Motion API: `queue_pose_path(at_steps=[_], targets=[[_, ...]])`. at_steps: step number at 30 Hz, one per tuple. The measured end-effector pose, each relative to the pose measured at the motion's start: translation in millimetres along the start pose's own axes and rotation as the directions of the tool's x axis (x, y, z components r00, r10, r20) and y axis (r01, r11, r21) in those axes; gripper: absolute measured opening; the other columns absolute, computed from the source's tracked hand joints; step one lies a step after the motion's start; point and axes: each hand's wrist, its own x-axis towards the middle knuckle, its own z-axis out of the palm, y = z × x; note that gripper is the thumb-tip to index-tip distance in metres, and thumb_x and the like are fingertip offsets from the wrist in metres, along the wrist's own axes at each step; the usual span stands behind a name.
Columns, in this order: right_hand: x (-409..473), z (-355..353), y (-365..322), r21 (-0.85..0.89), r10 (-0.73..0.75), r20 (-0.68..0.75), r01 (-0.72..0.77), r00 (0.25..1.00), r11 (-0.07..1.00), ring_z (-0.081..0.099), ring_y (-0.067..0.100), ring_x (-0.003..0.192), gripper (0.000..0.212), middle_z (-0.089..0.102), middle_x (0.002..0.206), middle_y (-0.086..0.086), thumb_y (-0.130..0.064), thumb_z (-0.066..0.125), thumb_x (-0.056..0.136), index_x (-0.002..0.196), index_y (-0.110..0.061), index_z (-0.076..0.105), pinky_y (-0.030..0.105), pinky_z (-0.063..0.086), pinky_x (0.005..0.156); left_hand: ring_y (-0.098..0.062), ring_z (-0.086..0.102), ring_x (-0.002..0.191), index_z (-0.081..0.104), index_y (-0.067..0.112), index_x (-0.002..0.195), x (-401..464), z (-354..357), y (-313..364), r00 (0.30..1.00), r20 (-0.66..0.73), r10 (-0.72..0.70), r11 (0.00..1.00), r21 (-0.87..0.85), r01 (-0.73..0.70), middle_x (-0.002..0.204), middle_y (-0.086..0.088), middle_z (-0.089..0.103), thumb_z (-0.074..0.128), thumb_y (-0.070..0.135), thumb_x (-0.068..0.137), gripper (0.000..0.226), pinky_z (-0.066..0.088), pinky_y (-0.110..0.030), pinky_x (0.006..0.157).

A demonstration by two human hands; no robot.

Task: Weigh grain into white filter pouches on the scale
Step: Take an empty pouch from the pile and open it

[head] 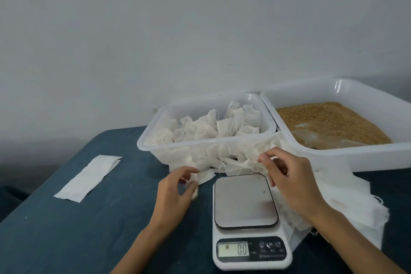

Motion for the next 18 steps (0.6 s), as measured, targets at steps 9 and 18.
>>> queue_pose_path(at_steps=[9, 18], targets=[[3.4, -1.5, -11.7, 0.499, 0.269, 0.37, -0.435, 0.889, 0.75, 0.062, 0.024, 0.057, 0.024, 0.072, 0.084, -0.001, -0.032, 0.068, 0.092, 0.114, -0.023, 0.073, 0.032, 0.052, 0.049, -0.021, 0.075, 0.094, 0.084, 0.009, 0.094, 22.7, 53.6, 91.7, 0.948, 0.3, -0.108, 0.441, -0.84, 0.317, 0.1, -0.015, 0.078, 0.058, -0.013, 0.096, 0.034, 0.06, -0.025, 0.083], [8.7, -11.2, -3.3, 0.517, 0.324, 0.258, -0.413, 0.91, 0.749, 0.059, 0.022, 0.057, 0.026, 0.07, 0.089, 0.012, -0.028, 0.075, 0.089, 0.101, -0.006, 0.075, 0.029, 0.052, 0.048, -0.015, 0.077, 0.096, 0.082, 0.013, 0.102, 15.1, 69.7, 78.7, 0.986, 0.113, -0.122, 0.715, -0.679, 0.166, 0.11, -0.007, 0.077, 0.058, -0.016, 0.097, 0.038, 0.06, -0.021, 0.079]])
